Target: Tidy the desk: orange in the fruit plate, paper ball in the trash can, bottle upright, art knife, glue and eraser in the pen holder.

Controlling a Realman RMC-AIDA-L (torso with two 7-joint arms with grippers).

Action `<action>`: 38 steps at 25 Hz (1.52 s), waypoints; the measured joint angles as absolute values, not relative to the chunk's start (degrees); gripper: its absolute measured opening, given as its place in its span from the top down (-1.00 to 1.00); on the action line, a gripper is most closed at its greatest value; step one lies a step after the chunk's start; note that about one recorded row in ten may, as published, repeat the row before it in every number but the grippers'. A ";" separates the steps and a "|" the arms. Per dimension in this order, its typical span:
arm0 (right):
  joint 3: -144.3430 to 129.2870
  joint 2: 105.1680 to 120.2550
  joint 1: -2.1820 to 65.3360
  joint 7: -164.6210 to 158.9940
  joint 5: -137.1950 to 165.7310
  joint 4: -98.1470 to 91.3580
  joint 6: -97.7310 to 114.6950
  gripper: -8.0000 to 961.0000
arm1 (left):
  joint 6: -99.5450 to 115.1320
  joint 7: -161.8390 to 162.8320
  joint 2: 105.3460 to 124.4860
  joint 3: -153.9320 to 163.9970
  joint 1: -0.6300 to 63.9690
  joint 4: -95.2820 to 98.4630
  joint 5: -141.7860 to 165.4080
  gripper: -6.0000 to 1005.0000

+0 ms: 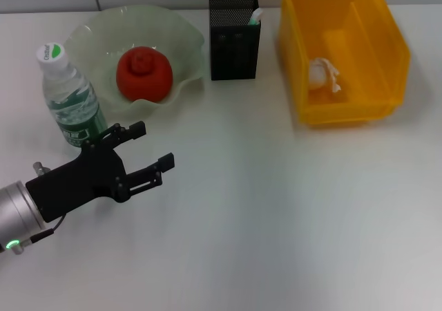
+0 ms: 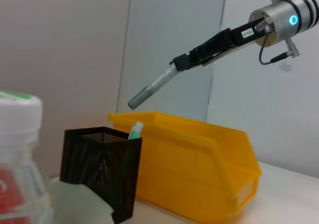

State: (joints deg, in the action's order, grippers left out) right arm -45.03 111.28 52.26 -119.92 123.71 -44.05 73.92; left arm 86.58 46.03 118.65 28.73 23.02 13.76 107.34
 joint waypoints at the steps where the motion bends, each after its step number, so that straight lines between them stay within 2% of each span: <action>1: -45.98 111.28 52.94 -119.94 123.76 -43.18 72.66 0.68 | 86.03 46.03 118.65 28.45 23.02 13.52 107.32 -0.66; 11: -51.81 111.94 59.37 -121.81 126.17 -35.95 63.23 0.66 | 84.28 45.94 118.65 28.37 23.22 12.81 107.30 -0.66; 21: -55.04 113.51 64.24 -125.63 132.05 -31.20 57.02 0.62 | 84.62 45.90 118.65 28.39 22.94 12.82 107.31 -0.66; 29: -55.10 115.11 65.32 -127.18 136.06 -30.94 54.69 0.59 | 85.04 45.88 118.65 28.56 22.94 12.67 107.32 -0.66; 36: -55.11 115.25 65.23 -127.18 136.07 -31.51 54.64 0.56 | 85.25 45.88 118.65 28.65 22.97 12.65 107.31 -0.66; 38: -55.11 115.29 65.13 -127.11 136.07 -31.71 54.63 0.40 | 85.25 45.90 118.65 28.65 23.01 12.66 107.32 -0.66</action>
State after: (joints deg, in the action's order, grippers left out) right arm -55.11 115.29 65.13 -127.11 136.07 -31.71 54.63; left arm 85.25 45.90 118.65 28.65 23.01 12.66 107.32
